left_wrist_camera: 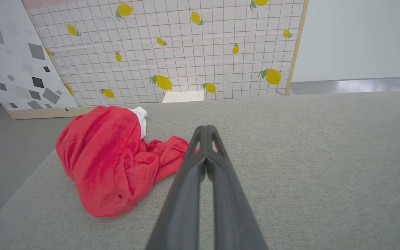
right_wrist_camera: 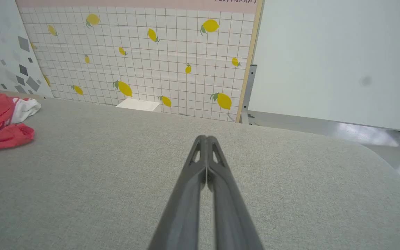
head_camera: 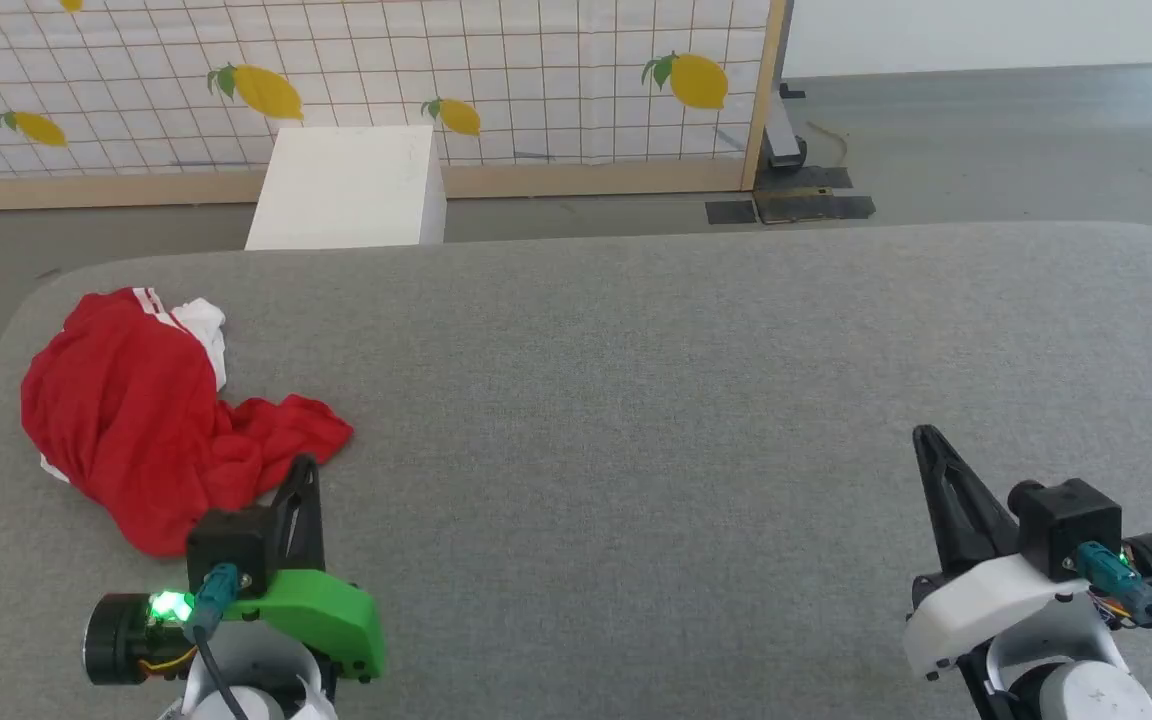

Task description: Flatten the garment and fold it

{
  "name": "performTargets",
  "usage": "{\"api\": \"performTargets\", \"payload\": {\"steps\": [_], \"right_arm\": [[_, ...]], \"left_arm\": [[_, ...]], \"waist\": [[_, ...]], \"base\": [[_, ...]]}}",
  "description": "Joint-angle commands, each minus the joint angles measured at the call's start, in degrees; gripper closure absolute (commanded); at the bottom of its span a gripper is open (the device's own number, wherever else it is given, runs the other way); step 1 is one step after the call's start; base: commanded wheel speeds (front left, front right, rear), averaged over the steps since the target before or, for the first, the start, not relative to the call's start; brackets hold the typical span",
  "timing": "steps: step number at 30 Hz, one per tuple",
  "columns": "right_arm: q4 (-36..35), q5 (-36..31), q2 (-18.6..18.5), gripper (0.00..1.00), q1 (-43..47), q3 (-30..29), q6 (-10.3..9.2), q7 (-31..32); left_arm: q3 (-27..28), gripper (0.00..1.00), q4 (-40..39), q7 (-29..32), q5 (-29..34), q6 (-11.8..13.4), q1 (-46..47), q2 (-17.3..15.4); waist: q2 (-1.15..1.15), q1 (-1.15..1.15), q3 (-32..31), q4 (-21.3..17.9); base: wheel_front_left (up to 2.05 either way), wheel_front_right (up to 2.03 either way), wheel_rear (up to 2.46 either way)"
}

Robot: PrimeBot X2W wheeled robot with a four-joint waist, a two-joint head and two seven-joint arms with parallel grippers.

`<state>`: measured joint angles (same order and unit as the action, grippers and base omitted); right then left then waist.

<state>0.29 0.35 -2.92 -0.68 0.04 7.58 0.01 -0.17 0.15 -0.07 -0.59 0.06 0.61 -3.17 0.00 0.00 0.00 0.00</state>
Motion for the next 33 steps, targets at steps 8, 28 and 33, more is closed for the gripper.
{"api": "performTargets", "payload": {"steps": [8, 28, 33], "right_arm": [[-0.29, -0.35, 0.04, 1.00, 0.68, -0.04, -0.09, -0.01], [1.34, 1.43, 0.00, 0.00, 0.30, -0.67, -0.01, -1.39], [1.74, 1.93, 0.01, 0.00, 0.34, -0.86, -0.01, -1.99]], "left_arm": [[0.17, 1.00, -0.15, 0.07, 0.59, -0.06, -0.61, 0.29], [-0.66, 0.00, 1.20, -1.38, -0.88, 0.09, 0.27, 0.02], [-0.73, 0.00, 1.58, -1.98, -1.29, 0.27, 0.42, 0.03]], "waist": [[0.00, 0.00, 0.00, 0.00], [0.00, 0.00, 0.01, 0.02], [0.00, 0.00, 0.00, 0.23]], "base": [[0.00, 0.00, 0.00], [0.00, 0.00, 0.00], [0.00, 0.00, 0.00]]}}
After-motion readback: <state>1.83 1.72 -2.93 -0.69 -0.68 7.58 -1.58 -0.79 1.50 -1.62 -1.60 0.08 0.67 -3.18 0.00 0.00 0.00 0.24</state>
